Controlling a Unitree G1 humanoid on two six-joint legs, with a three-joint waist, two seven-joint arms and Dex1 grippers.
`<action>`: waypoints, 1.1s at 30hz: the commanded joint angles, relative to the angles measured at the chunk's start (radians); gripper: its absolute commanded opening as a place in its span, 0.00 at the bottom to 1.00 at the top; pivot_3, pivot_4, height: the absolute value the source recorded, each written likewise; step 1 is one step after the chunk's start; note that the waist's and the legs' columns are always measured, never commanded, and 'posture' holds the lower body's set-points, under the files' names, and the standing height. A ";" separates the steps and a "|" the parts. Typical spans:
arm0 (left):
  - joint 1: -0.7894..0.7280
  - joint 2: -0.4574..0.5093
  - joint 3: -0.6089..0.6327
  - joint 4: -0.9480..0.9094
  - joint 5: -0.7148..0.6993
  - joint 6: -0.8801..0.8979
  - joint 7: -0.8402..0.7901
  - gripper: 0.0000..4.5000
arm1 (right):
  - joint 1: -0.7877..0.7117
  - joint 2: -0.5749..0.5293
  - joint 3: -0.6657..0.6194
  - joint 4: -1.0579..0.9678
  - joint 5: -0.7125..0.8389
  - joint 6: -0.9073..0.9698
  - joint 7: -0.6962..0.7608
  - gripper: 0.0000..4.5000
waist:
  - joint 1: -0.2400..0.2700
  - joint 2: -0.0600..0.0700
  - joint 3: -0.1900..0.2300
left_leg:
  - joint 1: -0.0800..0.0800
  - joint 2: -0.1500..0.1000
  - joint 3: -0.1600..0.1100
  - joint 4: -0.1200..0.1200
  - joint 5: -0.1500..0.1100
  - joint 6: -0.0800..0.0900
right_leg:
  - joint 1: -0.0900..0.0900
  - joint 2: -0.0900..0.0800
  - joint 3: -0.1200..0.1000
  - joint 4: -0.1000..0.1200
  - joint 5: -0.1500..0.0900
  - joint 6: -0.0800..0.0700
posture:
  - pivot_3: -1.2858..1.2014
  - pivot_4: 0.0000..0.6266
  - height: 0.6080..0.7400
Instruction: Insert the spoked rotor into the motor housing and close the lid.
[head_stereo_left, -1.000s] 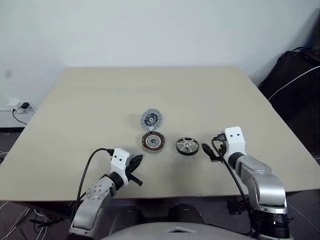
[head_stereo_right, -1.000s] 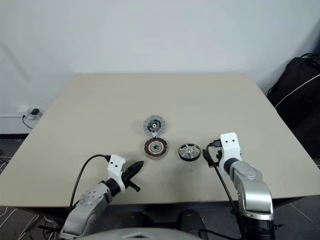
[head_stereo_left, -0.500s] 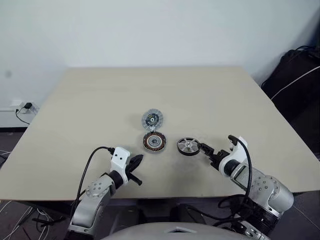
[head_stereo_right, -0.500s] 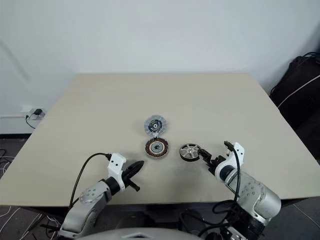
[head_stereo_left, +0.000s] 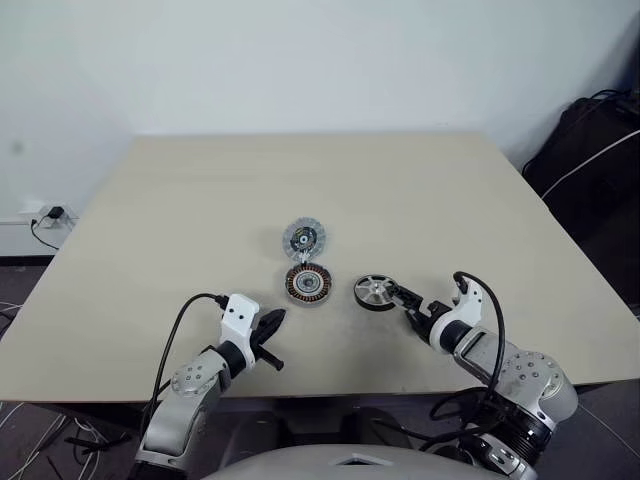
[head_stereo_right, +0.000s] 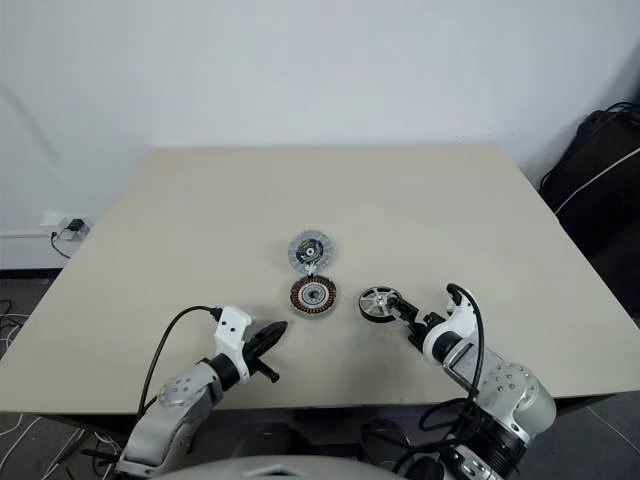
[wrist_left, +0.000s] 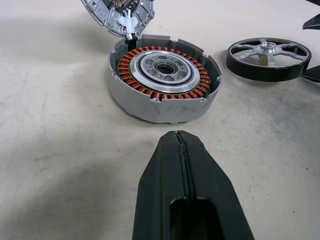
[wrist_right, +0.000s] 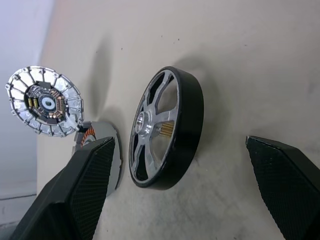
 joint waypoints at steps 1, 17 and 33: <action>-0.007 0.002 0.007 -0.037 -0.011 -0.009 -0.002 0.00 | -0.025 0.097 0.007 0.014 0.074 -0.036 -0.012 0.95 | -0.001 0.000 0.000 | 0.000 0.000 0.000 0.000 0.000 0.000 | 0.000 0.000 0.000 0.000 0.000 0.000 | 0.52 0.00 1.00; -0.006 0.003 0.011 -0.040 -0.013 -0.008 0.004 0.00 | 0.026 0.099 0.071 -0.001 0.237 -0.054 -0.187 0.08 | -0.004 0.002 0.001 | 0.000 0.000 0.000 -0.001 0.000 0.000 | 0.000 0.000 0.000 -0.001 0.000 0.000 | 0.52 0.00 1.00; -0.002 0.002 0.012 -0.040 -0.013 -0.005 0.007 0.00 | 0.073 0.192 0.165 -0.041 0.675 -0.206 -0.263 0.08 | -0.005 0.004 0.004 | 0.000 0.000 0.000 -0.005 0.000 0.000 | -0.001 0.000 0.001 -0.002 0.000 0.001 | 0.52 0.00 1.00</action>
